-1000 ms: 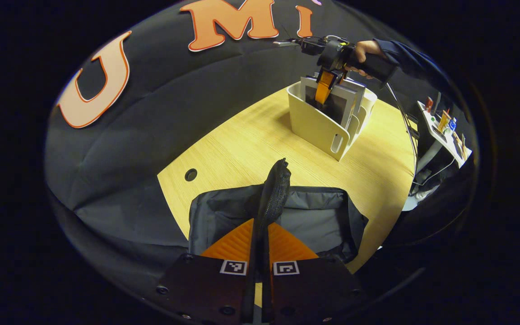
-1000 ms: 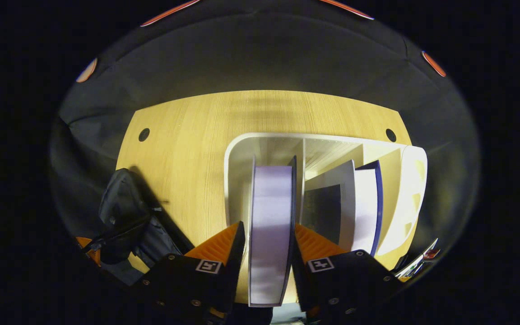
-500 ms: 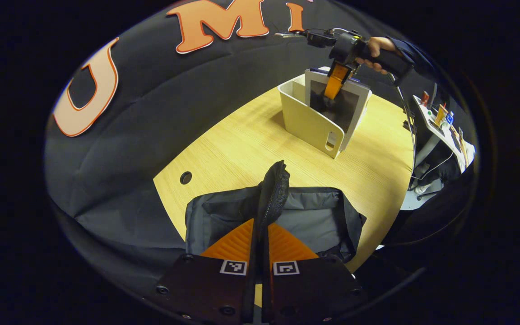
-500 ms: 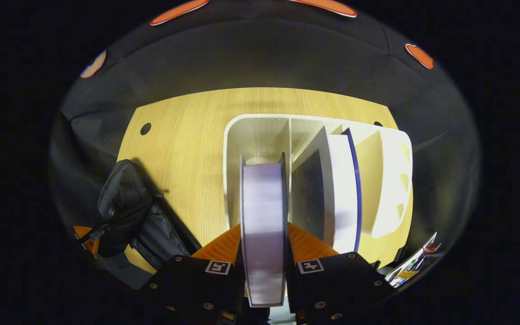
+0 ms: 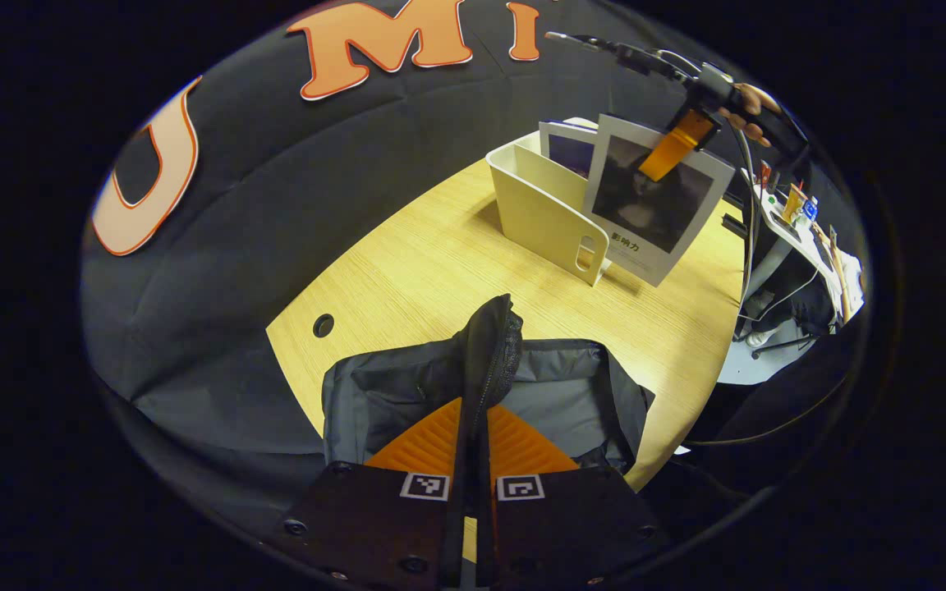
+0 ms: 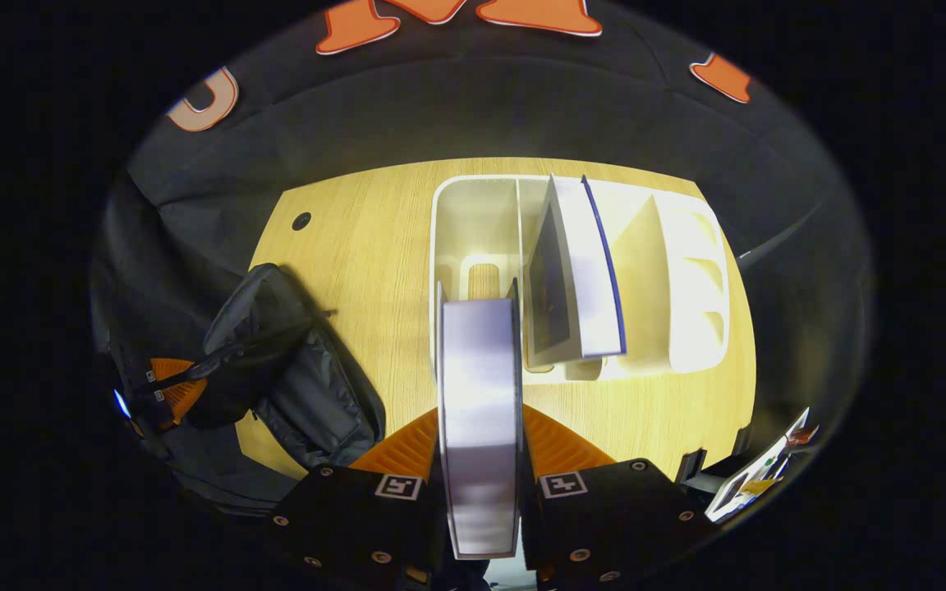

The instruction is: Open the schoolbag, grab two books from the bookshelf and put them into the schoolbag.

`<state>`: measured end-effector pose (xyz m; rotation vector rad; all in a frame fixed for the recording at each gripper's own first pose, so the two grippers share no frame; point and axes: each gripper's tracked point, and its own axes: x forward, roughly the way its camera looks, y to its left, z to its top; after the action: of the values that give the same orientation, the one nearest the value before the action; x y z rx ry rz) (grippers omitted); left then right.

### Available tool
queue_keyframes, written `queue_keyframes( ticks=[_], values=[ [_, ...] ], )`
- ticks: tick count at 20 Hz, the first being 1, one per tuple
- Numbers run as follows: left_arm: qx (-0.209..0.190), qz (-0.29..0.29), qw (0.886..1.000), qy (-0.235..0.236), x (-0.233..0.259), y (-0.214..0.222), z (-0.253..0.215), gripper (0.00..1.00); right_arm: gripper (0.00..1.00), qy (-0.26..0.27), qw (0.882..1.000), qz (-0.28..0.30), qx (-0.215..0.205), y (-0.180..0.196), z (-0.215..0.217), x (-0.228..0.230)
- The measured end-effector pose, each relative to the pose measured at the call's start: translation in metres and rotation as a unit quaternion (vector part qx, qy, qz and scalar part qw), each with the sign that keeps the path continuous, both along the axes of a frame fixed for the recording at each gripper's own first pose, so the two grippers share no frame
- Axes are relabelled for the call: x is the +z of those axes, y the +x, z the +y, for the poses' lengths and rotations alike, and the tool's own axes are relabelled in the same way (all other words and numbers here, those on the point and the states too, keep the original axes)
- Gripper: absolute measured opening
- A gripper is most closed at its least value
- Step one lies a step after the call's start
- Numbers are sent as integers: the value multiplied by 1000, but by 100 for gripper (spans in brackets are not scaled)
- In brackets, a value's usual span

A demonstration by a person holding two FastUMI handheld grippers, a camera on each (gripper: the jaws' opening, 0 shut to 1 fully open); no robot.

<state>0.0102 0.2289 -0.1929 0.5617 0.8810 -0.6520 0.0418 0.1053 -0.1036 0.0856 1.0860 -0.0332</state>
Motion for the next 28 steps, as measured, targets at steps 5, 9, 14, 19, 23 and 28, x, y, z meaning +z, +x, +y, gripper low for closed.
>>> queue_keyframes(
  ticks=[5,9,14,19,23,28],
  values=[
    [-4,6,1000,-4,-2,-3,-5,7,38,41,999,-9,-28,-42,-1,-4],
    [-8,9,1000,-5,-1,-3,-7,7,37,76,995,-28,-53,-61,-3,-3],
    [-2,12,1000,-9,-3,-4,-10,7,37,131,987,-49,-78,-83,0,-4],
    [-4,17,1000,-13,-4,-7,-18,7,36,205,972,-68,-91,-100,22,-17],
    [0,28,999,-21,-6,-11,-24,5,36,264,956,-77,-102,-112,37,-25],
    [5,35,999,-22,-5,-9,-30,5,35,340,930,-87,-104,-107,74,-38]
  ],
)
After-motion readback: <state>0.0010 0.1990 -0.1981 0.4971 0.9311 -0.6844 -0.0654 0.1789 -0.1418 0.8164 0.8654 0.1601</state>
